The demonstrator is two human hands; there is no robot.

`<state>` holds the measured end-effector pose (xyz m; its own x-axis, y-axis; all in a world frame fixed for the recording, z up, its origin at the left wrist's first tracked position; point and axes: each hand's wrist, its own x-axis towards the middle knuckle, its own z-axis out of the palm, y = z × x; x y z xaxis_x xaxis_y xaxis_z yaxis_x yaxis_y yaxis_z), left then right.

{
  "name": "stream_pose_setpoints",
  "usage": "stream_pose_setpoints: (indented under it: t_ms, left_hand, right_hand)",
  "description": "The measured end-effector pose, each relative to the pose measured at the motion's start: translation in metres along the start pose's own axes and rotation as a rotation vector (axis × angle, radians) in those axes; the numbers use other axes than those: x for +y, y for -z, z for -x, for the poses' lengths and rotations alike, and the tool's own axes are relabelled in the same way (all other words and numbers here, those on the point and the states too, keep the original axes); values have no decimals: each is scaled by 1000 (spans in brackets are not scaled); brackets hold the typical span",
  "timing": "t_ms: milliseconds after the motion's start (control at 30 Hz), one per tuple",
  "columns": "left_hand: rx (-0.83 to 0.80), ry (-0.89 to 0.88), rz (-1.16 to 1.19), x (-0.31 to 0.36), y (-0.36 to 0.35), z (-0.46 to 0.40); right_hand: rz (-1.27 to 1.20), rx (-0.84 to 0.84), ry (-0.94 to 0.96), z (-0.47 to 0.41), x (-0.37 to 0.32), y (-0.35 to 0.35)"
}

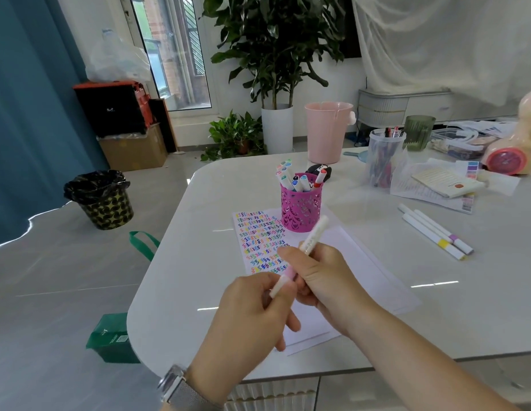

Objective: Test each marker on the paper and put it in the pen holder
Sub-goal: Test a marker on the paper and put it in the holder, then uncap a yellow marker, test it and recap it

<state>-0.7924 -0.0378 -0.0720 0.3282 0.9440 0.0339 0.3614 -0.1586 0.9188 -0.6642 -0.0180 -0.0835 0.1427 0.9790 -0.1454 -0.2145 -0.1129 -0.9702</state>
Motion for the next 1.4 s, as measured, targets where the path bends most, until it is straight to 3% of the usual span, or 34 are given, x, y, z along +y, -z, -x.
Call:
stream_pose_setpoints:
  t_ms: [100,167,233,333,467,533,667,733,833,933,1033,1100,1233,1300,1400]
  left_hand:
    - [-42,88,131,1,-10,-3]
    - [-14,143,235,3,-6,-7]
    - [36,178,309,5,0,-11]
    - [72,192,333,6,6,-11]
    - [31,140,349,10,-2,-5]
    - [36,76,376,12,-3,-3]
    - [79,-17,281,8,7,-8]
    - [129,-35,69,-4,9,-12]
    - [135,-109,-511,-21,14,-9]
    - [-76,-98,-873,-33,15,-7]
    - [-135,-67,-916,-38,18,-7]
    - [-132,-56,-901,-39,21,-9]
    - [-151,-38,-931,-43,23,-13]
    - [-160,-38,-947,-43,22,-14]
    - [-177,-45,-933,-43,22,-12]
  right_hand:
    - [72,41,100,-5,-5,1]
    - [165,111,263,-7,-4,5]
    - [510,139,591,-10,-1,15]
    - [1124,-11,999,-19,7,26]
    - [1055,-113,1120,-25,8,20]
    - [963,-73,1120,-28,2,17]
    - [543,197,876,-43,-25,22]
    - [323,389,870,-55,-40,28]
    - [73,510,865,-74,-60,35]
    - [142,607,872,-92,-66,31]
    - [311,655,951,-110,-64,25]
    - [576,637,979,-122,-55,26]
    - [1090,478,648,-129,-27,26]
    - [1185,413,508,-126,-20,23]
    - [1211,389,459,-120,-23,23]
